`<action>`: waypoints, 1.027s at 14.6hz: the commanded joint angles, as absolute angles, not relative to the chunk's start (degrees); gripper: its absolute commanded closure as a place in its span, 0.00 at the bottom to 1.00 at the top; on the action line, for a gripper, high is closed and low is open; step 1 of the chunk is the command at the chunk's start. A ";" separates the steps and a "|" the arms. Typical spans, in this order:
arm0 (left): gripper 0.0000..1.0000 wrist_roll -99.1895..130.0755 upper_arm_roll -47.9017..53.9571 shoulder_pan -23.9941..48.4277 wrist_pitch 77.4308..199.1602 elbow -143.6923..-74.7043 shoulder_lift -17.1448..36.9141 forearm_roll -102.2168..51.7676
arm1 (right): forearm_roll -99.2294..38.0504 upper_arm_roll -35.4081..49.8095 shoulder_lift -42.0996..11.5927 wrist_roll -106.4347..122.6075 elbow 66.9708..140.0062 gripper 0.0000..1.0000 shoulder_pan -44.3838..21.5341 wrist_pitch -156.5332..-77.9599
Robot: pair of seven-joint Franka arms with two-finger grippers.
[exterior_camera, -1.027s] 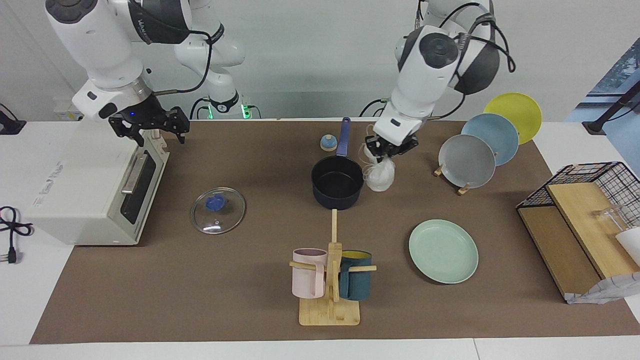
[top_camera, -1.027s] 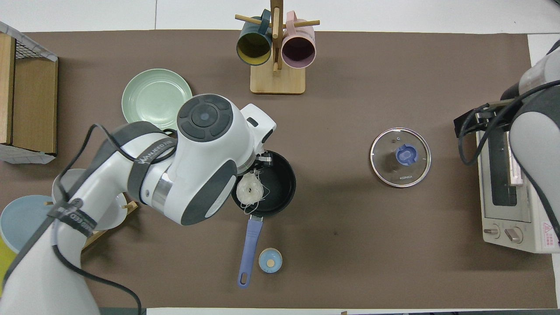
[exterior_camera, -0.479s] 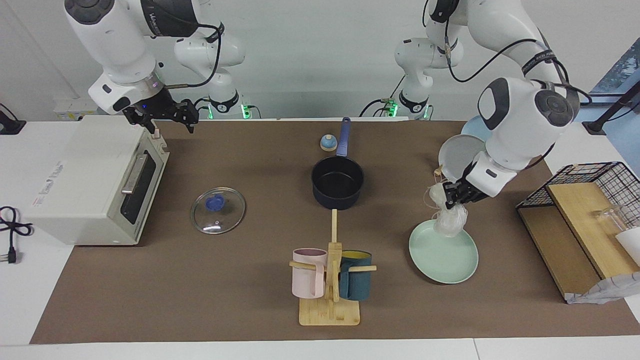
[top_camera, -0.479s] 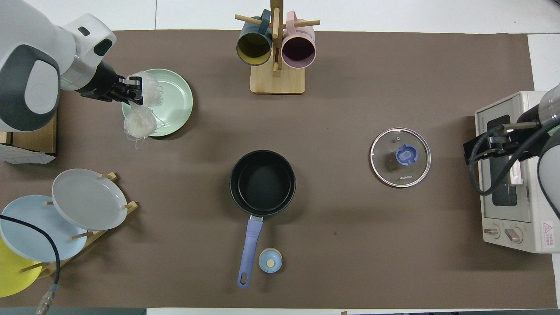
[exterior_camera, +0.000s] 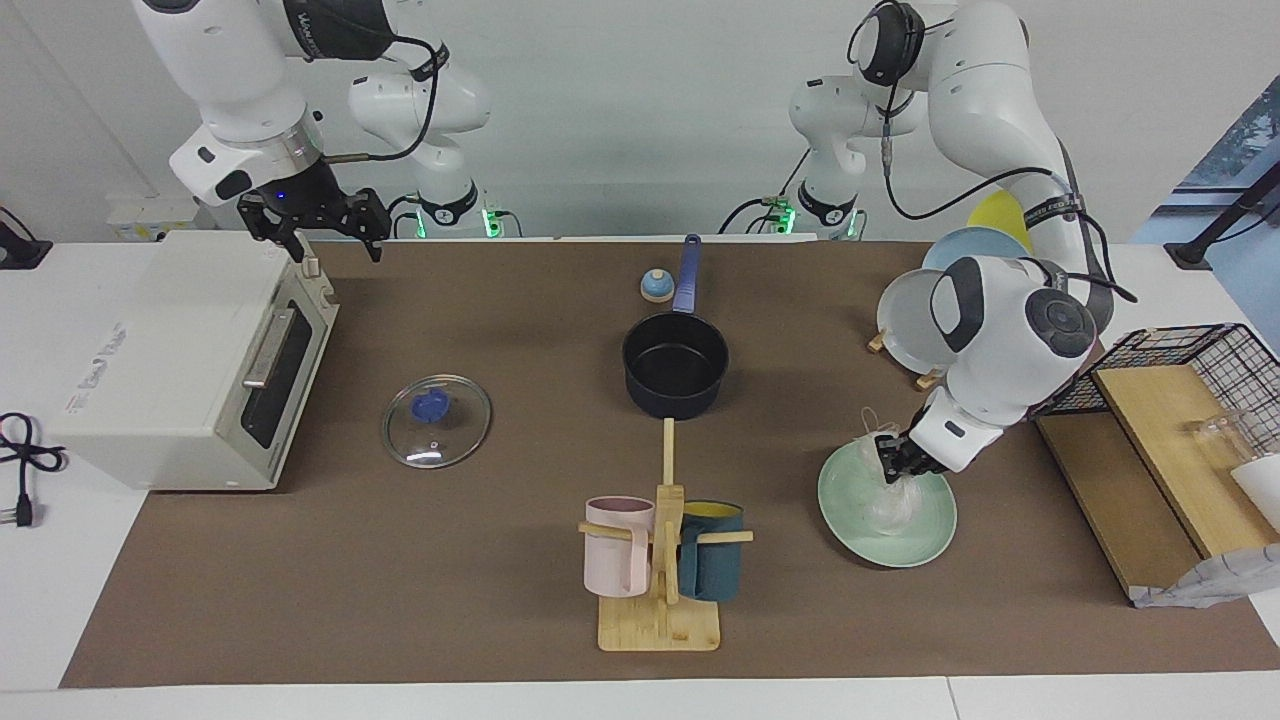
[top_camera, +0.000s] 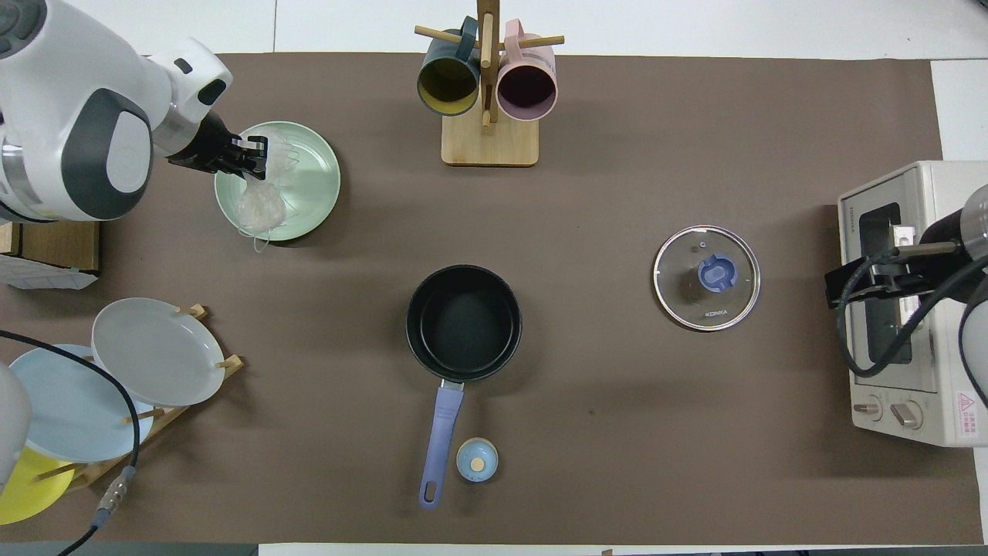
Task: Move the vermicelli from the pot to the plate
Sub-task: 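Lower the vermicelli onto the plate and open the left gripper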
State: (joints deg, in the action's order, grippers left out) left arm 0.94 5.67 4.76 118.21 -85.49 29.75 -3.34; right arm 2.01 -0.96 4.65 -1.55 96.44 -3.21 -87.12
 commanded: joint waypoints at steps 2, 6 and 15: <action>1.00 -2.37 6.06 4.22 124.71 -89.12 29.61 -2.11 | 0.53 -1.49 2.11 -1.58 93.34 0.00 -2.64 -86.49; 0.00 -4.13 6.06 3.51 123.67 -89.03 29.36 -2.11 | 0.53 -2.02 0.79 -1.67 91.41 0.00 -2.72 -85.34; 0.00 1.76 3.78 2.02 102.68 -87.28 12.86 -2.11 | 0.70 -1.85 -0.53 -2.73 89.11 0.00 -2.64 -80.86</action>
State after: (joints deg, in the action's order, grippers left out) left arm 0.39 4.25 2.31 107.83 -85.87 18.57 -3.31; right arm 2.01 -1.97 -1.38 -1.78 88.50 -3.18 -81.49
